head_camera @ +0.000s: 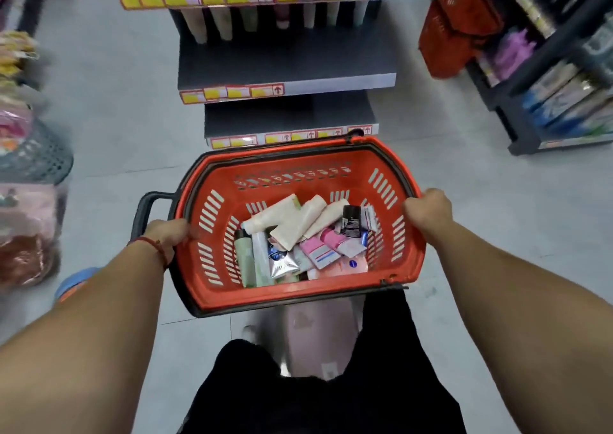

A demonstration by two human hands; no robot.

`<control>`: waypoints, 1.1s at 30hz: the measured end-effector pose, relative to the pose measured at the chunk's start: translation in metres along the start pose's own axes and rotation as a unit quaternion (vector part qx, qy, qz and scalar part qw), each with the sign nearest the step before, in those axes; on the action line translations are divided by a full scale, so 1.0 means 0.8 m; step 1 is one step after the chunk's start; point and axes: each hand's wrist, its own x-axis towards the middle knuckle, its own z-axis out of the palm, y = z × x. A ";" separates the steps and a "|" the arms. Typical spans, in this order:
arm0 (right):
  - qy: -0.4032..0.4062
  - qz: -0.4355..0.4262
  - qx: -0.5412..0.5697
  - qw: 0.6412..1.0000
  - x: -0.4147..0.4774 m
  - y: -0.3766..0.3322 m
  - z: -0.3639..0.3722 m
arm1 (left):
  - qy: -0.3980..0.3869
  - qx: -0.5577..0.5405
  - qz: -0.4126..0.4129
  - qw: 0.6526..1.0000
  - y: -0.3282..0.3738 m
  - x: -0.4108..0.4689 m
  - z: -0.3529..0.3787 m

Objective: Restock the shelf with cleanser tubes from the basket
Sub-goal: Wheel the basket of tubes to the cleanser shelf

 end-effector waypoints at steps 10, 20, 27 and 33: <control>-0.059 0.006 -0.010 0.998 0.223 -0.040 0.143 | 0.090 0.009 -0.053 0.995 -0.008 0.172 0.148; -0.027 0.023 -0.018 0.999 0.344 0.027 0.348 | 0.032 0.052 -0.021 0.998 -0.050 0.361 0.245; -0.049 -0.025 -0.047 0.997 0.394 0.066 0.428 | -0.065 0.234 -0.038 0.969 -0.077 0.445 0.265; -0.001 -0.023 0.008 1.000 0.416 0.118 0.467 | -0.102 0.406 -0.006 0.908 -0.070 0.462 0.298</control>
